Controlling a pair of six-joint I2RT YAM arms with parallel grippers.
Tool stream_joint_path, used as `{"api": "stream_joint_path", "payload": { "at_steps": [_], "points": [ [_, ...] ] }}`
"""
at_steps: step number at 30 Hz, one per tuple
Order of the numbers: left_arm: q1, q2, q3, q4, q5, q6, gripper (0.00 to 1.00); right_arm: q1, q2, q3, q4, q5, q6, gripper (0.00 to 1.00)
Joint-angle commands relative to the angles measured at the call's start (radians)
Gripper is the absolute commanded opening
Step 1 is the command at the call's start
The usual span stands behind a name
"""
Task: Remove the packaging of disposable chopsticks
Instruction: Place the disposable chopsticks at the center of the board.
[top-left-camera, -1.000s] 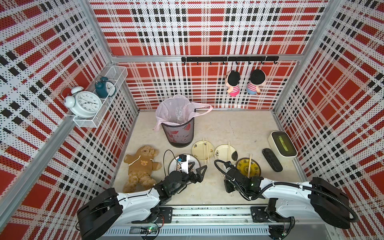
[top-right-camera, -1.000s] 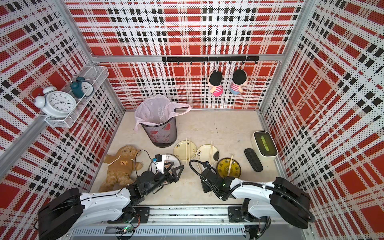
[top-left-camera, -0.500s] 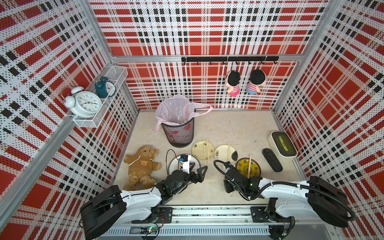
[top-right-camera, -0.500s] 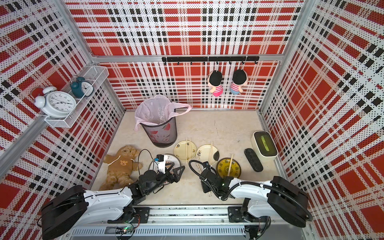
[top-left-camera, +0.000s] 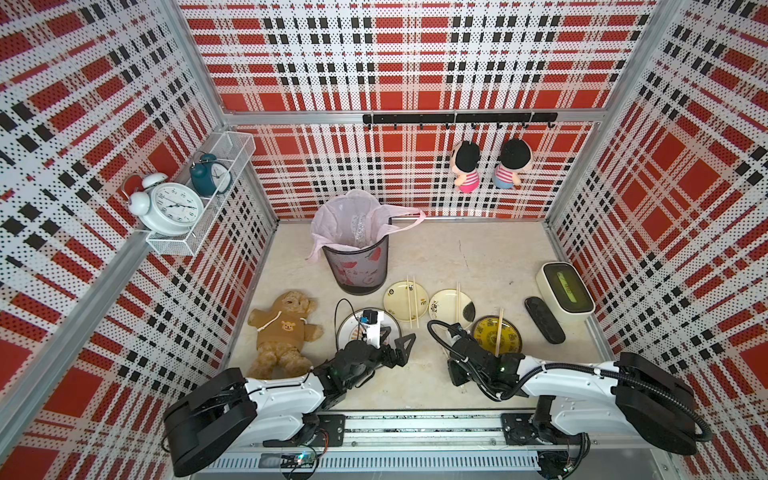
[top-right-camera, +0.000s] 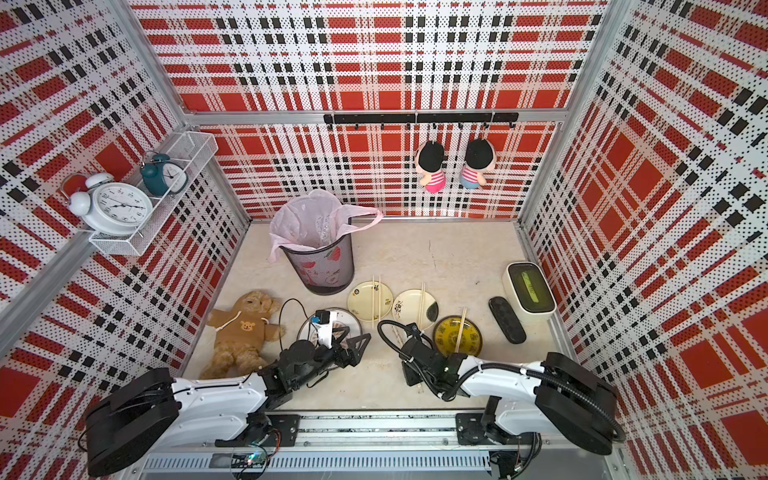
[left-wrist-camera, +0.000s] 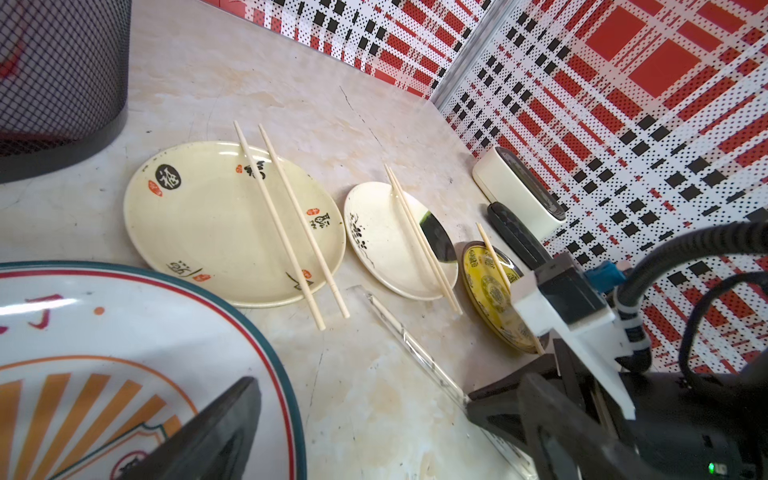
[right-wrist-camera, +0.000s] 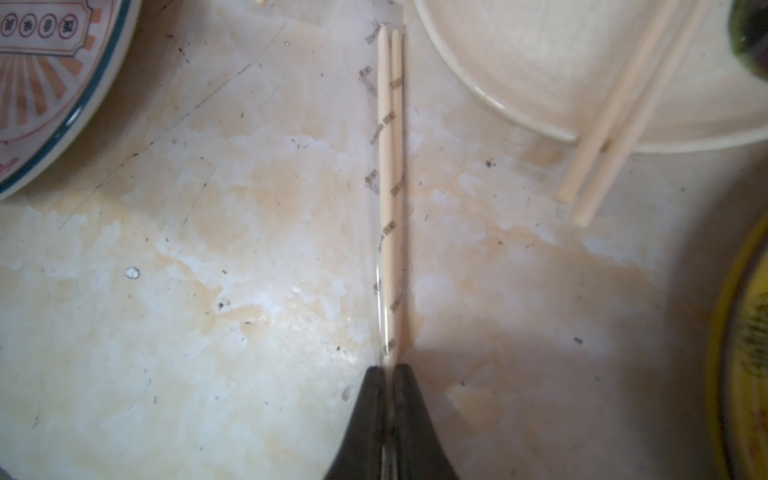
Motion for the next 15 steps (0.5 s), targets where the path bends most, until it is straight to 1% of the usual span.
{"api": "stream_joint_path", "payload": {
  "at_steps": [1, 4, 8, 15],
  "points": [
    [0.0, 0.008, 0.026, 0.027, 0.012, 0.015, 0.99, 0.004, 0.0, -0.003, 0.0, -0.001, 0.008, 0.1],
    [0.0, 0.01, 0.028, 0.028, 0.014, 0.016, 0.99, 0.005, 0.003, -0.002, 0.002, 0.0, 0.009, 0.1],
    [0.001, 0.014, 0.03, 0.028, 0.014, 0.017, 0.99, 0.004, -0.002, -0.002, -0.001, -0.001, 0.009, 0.15],
    [0.0, 0.019, 0.028, 0.031, 0.016, 0.016, 0.99, 0.005, 0.004, -0.002, 0.002, 0.0, 0.006, 0.17]
  ]
}}
